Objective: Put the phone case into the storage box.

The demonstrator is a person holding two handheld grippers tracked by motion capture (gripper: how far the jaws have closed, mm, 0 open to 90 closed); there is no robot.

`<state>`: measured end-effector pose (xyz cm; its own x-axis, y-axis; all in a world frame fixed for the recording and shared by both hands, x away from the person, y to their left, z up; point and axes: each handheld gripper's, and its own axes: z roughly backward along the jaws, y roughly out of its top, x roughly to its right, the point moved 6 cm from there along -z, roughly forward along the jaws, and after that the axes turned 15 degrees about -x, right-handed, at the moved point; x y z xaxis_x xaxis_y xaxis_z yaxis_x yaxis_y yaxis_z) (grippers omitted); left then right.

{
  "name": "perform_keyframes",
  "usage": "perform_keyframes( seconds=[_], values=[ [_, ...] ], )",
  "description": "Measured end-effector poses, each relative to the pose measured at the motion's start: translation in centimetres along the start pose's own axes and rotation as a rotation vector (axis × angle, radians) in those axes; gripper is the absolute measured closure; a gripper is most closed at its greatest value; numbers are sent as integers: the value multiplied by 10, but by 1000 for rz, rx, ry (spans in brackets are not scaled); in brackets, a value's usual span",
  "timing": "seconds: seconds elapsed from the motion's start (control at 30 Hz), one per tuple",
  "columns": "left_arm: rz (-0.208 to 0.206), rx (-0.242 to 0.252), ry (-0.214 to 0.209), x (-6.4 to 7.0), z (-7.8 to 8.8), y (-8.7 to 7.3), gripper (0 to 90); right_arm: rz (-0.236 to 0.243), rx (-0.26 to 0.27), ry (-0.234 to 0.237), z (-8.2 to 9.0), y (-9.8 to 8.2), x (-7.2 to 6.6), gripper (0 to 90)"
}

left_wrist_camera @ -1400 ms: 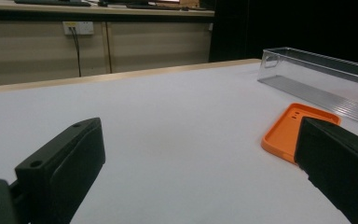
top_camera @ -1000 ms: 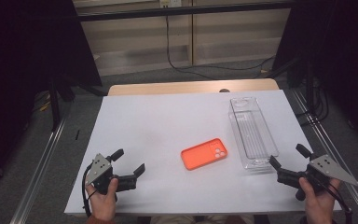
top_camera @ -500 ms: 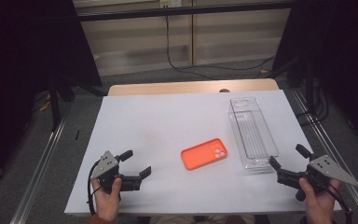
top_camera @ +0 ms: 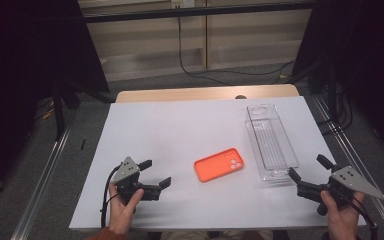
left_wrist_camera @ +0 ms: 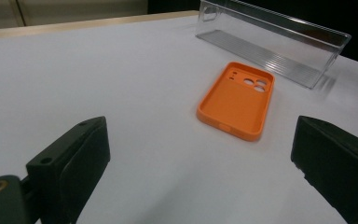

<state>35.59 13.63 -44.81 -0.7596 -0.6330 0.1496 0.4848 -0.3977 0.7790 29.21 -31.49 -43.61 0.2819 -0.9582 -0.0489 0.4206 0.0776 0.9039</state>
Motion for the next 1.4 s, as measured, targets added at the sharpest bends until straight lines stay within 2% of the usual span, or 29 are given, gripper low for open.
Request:
perform_keyframes(
  seconds=[0.07,0.17,0.33,0.43,0.53,0.6,1.1,1.2,1.4],
  values=[
    [6,3,-6,1,-1,4,45,1,1,-1,0,0,0,0],
    [-6,-6,-23,5,-4,9,45,-1,1,-1,0,0,0,0],
    [-52,-42,-51,11,-12,14,45,-1,0,-1,0,0,0,0],
    [-55,-70,-81,13,-17,17,50,-1,1,-2,0,0,0,0],
    [-65,-74,-96,15,-22,22,50,-2,1,-1,0,0,0,0],
    [-64,-79,-123,17,-25,25,48,0,2,-1,0,0,0,0],
    [-166,-131,-167,33,-52,42,36,-1,2,-1,0,0,0,0],
    [-190,-157,-151,34,-59,44,25,-1,2,-1,0,0,0,0],
    [-197,-185,-184,36,-72,50,25,-1,0,-1,0,0,0,0]
  ],
)
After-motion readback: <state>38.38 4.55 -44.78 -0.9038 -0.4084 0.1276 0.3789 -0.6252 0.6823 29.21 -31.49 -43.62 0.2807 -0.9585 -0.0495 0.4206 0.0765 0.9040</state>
